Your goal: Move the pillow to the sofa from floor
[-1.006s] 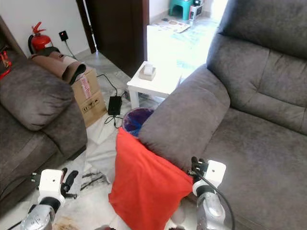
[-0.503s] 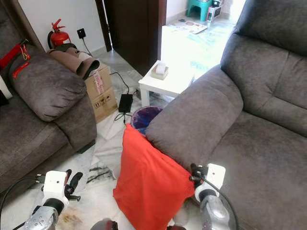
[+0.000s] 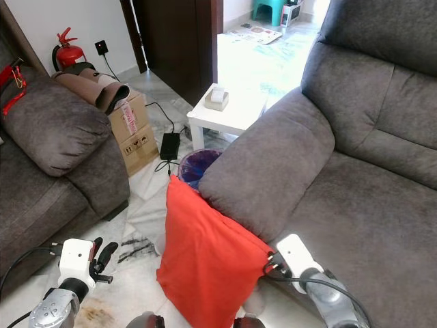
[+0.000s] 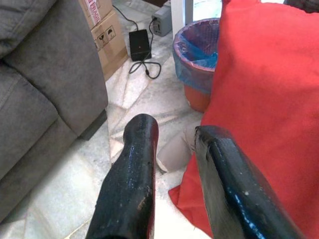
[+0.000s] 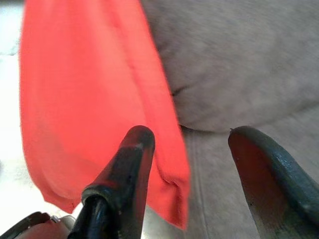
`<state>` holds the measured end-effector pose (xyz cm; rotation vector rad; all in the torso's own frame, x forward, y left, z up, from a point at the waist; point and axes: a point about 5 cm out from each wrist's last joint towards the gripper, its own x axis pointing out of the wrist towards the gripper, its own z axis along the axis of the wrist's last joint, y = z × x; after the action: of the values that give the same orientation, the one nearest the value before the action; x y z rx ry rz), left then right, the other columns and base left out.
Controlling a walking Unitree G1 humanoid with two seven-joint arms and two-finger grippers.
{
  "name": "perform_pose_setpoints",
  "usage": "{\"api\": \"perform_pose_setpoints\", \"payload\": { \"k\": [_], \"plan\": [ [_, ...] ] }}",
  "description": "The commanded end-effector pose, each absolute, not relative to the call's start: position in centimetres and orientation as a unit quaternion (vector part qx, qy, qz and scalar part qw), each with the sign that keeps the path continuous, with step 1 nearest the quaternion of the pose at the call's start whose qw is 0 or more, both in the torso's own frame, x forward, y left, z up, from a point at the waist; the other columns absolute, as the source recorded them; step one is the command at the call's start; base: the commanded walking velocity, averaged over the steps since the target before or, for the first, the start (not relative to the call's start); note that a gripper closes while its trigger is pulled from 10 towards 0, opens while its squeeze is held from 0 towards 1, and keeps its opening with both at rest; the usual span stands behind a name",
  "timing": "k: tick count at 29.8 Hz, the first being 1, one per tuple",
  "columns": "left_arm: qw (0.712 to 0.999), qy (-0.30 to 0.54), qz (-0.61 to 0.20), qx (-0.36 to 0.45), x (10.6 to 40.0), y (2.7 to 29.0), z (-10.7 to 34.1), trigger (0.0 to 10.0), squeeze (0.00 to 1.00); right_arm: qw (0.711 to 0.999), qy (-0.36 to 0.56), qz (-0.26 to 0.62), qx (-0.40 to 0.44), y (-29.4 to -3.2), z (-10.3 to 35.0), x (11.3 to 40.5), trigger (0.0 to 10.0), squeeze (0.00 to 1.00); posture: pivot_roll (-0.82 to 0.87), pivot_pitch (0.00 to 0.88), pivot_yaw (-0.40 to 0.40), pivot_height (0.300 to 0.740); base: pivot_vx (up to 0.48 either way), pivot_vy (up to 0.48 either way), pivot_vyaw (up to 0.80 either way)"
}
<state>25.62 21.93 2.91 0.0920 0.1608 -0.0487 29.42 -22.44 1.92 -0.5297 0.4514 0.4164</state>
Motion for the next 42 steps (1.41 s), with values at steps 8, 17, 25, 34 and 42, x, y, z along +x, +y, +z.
{"api": "perform_pose_setpoints", "payload": {
  "k": [8,17,25,34,42],
  "plan": [
    [0.994,0.092,-0.041,0.049,24.7,21.6,2.5,10.0,0.0,0.888,0.246,0.284,-0.266,-20.8,1.0,28.9,10.0,1.0,0.14,0.194,0.063,0.65,0.0,0.0,0.0],
    [0.993,0.094,-0.044,0.052,24.4,21.8,2.6,10.0,0.0,0.9,0.241,0.242,-0.27,-21.2,2.0,30.2,10.0,1.0,0.15,0.207,0.072,0.65,0.0,0.0,0.0],
    [0.992,0.097,-0.054,0.055,24.0,21.6,2.7,10.0,0.0,0.884,0.281,0.259,-0.271,-20.7,1.1,29.7,10.0,1.0,0.16,0.22,0.08,0.65,0.0,0.0,0.0],
    [0.991,0.103,-0.056,0.057,23.4,21.7,2.6,10.0,0.0,0.896,0.296,0.231,-0.239,-21.3,1.2,29.9,10.0,0.58,0.18,0.233,0.083,0.65,0.0,0.0,0.0],
    [0.99,0.108,-0.064,0.062,22.6,21.5,2.7,10.0,0.0,0.906,0.286,0.213,-0.228,-20.7,1.4,30.4,10.0,0.0,0.2,0.253,0.088,0.65,0.0,0.0,0.0]
  ]
}}
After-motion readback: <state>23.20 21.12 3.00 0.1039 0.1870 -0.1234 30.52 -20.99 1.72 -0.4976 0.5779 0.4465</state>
